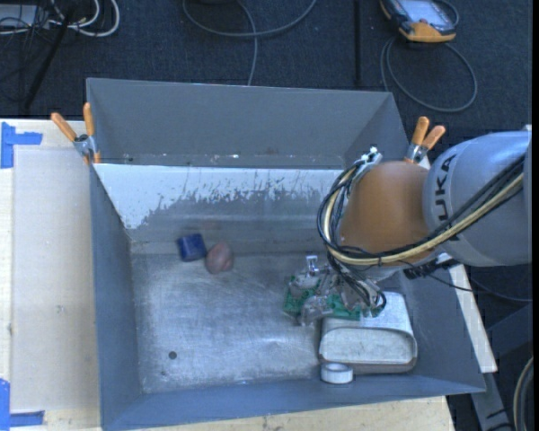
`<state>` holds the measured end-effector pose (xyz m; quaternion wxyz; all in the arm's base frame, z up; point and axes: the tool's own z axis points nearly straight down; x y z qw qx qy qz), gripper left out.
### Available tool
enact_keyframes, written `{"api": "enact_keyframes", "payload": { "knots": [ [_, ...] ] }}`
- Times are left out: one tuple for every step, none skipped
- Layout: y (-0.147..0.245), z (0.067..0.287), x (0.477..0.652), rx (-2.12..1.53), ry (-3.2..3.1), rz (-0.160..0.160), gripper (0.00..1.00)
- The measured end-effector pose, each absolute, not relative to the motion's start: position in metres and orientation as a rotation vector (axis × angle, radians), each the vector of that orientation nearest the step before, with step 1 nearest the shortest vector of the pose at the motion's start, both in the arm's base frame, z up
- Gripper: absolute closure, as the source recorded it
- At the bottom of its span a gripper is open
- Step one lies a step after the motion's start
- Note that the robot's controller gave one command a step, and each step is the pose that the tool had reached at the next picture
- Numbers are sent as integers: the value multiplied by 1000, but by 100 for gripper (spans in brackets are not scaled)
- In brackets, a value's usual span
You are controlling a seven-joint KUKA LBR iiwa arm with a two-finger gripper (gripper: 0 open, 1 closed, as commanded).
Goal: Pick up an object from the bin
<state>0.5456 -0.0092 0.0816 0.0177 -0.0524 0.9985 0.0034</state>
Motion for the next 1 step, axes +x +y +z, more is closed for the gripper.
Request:
{"api": "enact_keyframes", "payload": {
  "knots": [
    [-74,286,539,-689,3059,-4,100]
  ]
}}
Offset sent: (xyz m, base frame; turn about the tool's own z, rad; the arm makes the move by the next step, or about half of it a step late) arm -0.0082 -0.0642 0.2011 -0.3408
